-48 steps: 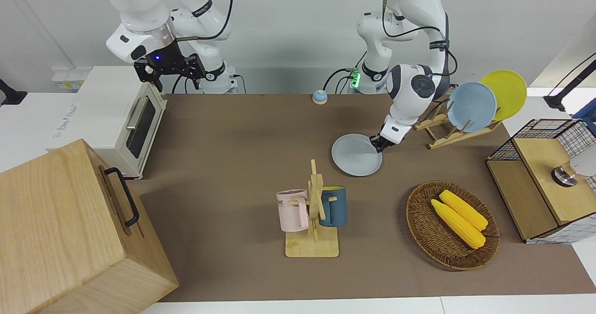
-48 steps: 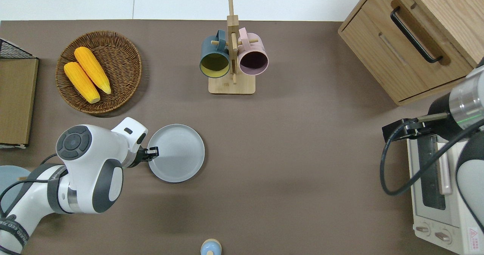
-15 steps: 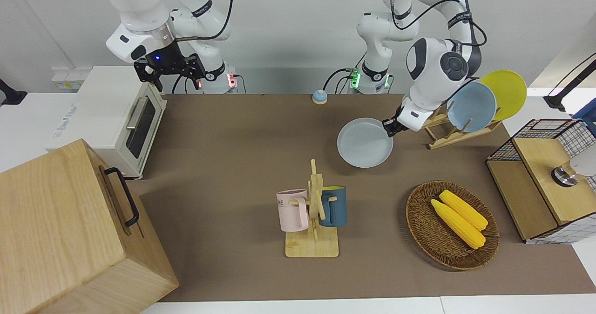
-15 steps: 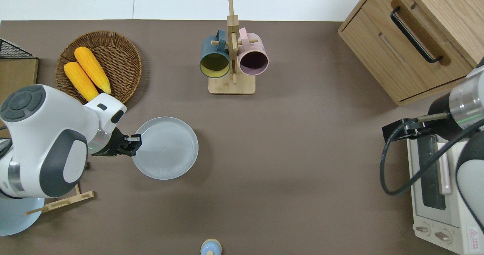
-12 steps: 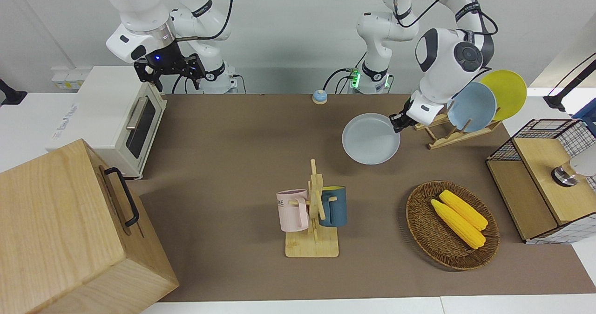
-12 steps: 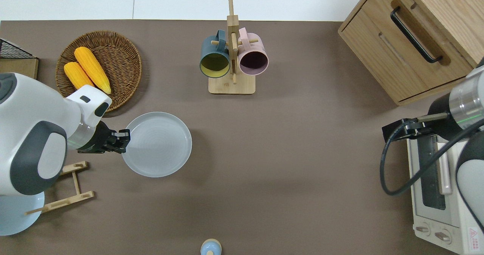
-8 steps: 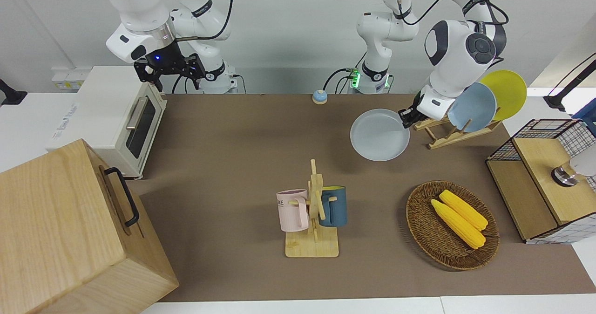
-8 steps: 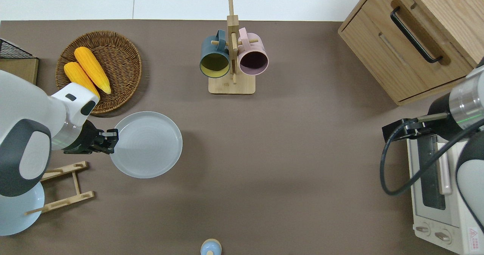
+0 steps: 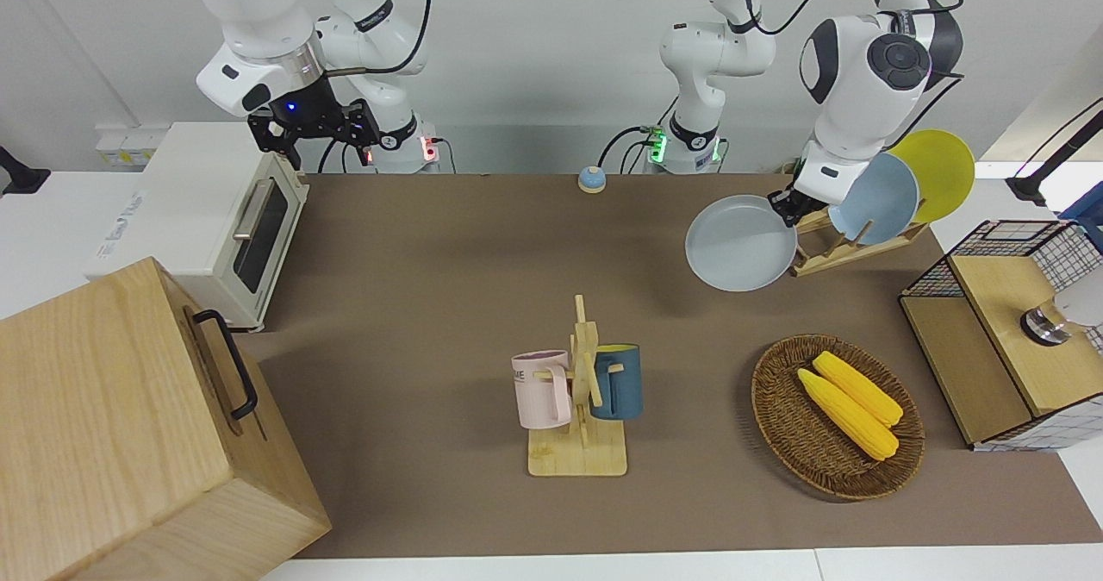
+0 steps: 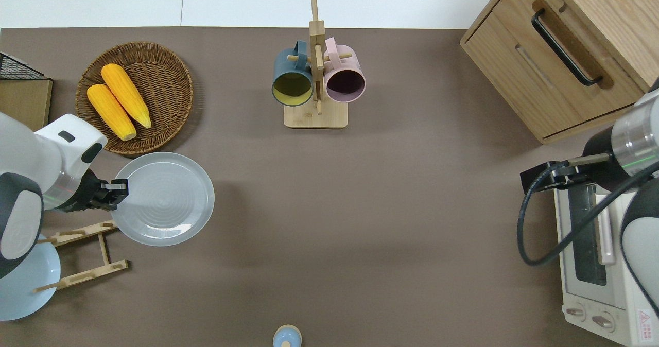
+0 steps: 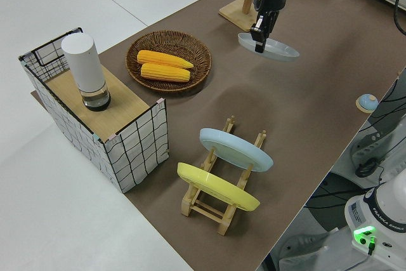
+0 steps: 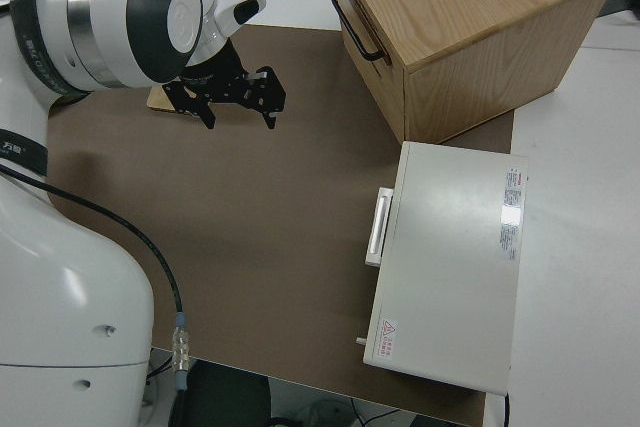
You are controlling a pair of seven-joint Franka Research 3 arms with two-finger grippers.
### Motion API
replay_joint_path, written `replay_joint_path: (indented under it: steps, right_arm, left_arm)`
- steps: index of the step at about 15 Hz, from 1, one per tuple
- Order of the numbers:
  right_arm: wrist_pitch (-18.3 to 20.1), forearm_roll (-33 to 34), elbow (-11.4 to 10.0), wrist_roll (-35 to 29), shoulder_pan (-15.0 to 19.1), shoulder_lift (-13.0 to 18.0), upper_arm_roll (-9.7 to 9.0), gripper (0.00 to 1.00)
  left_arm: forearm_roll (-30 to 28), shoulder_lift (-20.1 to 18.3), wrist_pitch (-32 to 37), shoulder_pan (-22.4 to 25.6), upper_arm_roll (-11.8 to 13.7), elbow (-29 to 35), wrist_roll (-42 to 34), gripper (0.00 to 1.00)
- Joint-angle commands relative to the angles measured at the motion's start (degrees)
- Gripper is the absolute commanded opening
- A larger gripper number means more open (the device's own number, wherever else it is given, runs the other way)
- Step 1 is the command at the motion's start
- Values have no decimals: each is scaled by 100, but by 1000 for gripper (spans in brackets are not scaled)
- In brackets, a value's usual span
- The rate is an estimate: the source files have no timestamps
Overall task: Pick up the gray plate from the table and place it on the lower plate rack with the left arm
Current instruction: 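Lift the gray plate with the left gripper toward the plate rack, then lower the gray plate upright into the rack's lower slot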
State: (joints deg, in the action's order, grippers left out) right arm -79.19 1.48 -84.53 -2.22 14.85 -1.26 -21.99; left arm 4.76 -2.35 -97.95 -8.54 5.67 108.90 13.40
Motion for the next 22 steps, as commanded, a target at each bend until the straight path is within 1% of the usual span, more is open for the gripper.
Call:
replay_joint_path:
  steps: [1,3,5,8,11,13,15,18,22]
  right_arm:
    - [62,37,41,-68,132,20,-121,983]
    - [62,28,41,-68,132,12,-121,983]
    - [62,28,41,-68,132,12,-121,983]
    - [62,37,41,-68,132,12,-121,983]
    - [62,28,41,-68,132,12,-121,983]
    - [62,28,33,-68,132,12,-121,983]
    - [62,28,41,-68,132,12,-121,983]
    - [62,28,33,-68,132,12,-121,983]
    - [62,28,41,-68,132,12,-113,983]
  left_arm:
    - [550,-37,118,37,30,-35,-161,0]
    - [849,-37,118,63,39,-35,-337,0]
    - [1053,-46,171,99,214,-35,-618,0]
    - [1693,-116,399,99,355,-44,-865,0]
    - [2396,-90,645,107,364,-44,-848,0]
    - [2765,-64,707,116,364,-18,-830,0]
    - [3196,-46,795,125,408,17,-804,0]
    - [3522,-28,883,116,417,70,-725,0]
    - [3769,-28,892,90,408,316,-321,0]
